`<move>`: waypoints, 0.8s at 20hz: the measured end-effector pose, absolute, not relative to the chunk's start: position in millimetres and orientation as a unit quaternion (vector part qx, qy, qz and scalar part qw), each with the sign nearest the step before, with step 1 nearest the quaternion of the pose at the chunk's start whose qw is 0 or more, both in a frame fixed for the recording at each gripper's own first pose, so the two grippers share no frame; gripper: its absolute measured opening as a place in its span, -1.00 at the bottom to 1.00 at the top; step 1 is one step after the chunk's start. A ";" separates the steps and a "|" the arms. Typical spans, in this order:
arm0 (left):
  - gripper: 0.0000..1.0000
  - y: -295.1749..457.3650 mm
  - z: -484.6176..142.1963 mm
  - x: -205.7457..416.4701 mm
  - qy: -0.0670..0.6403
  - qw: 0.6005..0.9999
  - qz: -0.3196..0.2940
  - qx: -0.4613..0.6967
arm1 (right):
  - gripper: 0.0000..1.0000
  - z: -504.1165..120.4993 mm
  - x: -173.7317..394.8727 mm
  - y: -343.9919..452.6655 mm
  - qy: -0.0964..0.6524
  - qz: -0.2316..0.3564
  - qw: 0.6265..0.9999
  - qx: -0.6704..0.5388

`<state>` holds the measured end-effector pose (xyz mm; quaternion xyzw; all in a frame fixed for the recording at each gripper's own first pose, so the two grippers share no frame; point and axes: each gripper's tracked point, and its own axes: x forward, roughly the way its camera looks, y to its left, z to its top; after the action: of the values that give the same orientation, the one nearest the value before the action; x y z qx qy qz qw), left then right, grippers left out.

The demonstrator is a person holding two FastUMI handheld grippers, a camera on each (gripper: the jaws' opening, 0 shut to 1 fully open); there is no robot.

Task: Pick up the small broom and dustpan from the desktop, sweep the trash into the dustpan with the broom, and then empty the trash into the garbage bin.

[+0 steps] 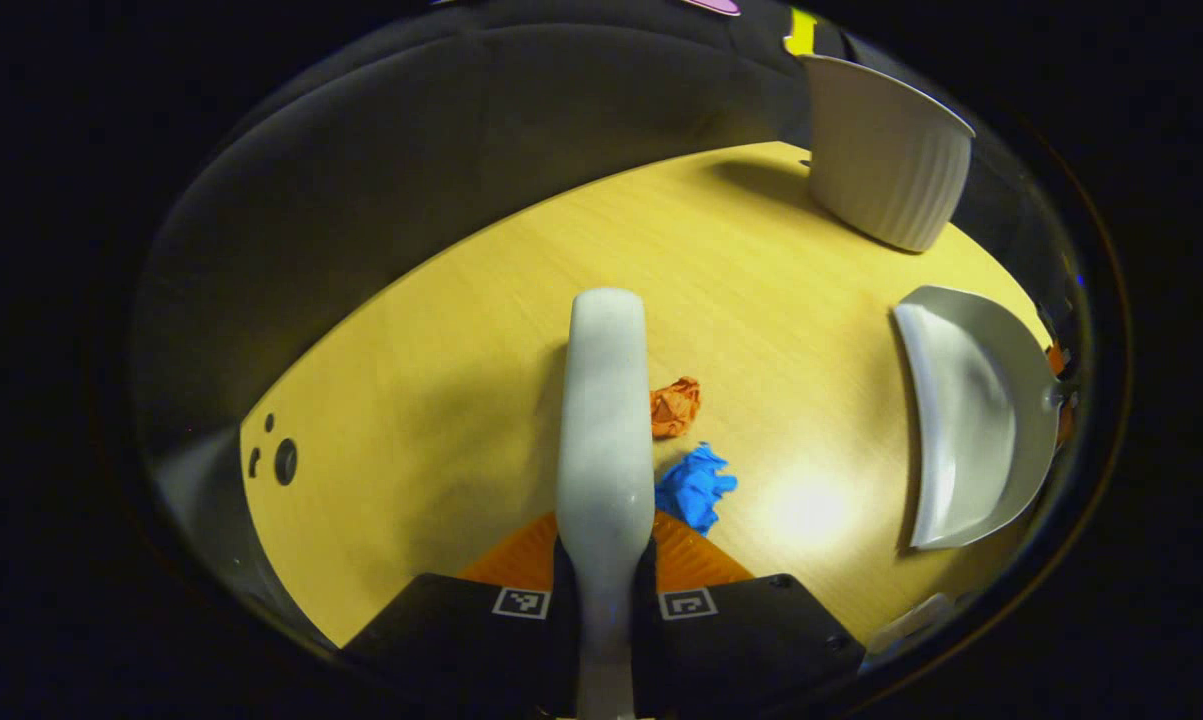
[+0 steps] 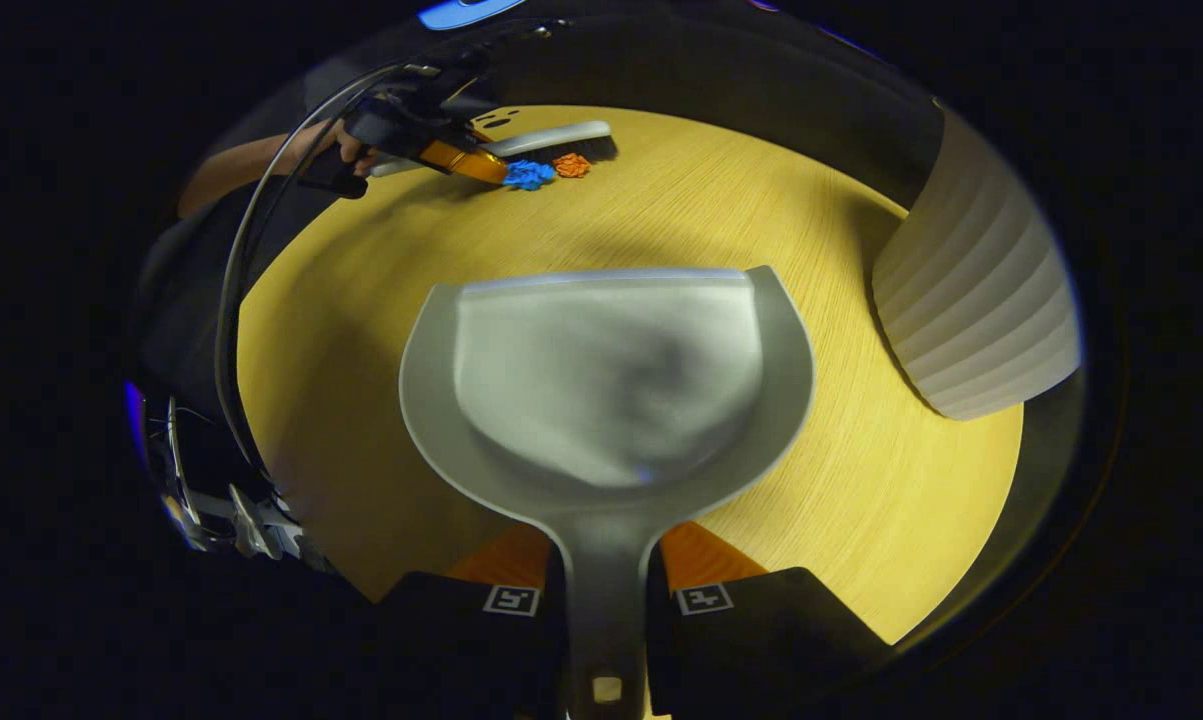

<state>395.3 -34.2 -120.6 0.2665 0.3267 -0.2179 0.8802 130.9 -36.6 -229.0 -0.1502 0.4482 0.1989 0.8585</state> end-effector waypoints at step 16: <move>-0.50 -174.5 -163.5 225.7 0.407 0.813 -0.386 0.157 | -0.31 -236.5 134.7 -35.7 0.434 0.222 0.854 -0.181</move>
<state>225.7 -174.5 -163.5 0.1574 0.4070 -0.3861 0.8127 134.7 -35.7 -236.5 -0.1809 0.4345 0.2224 0.8538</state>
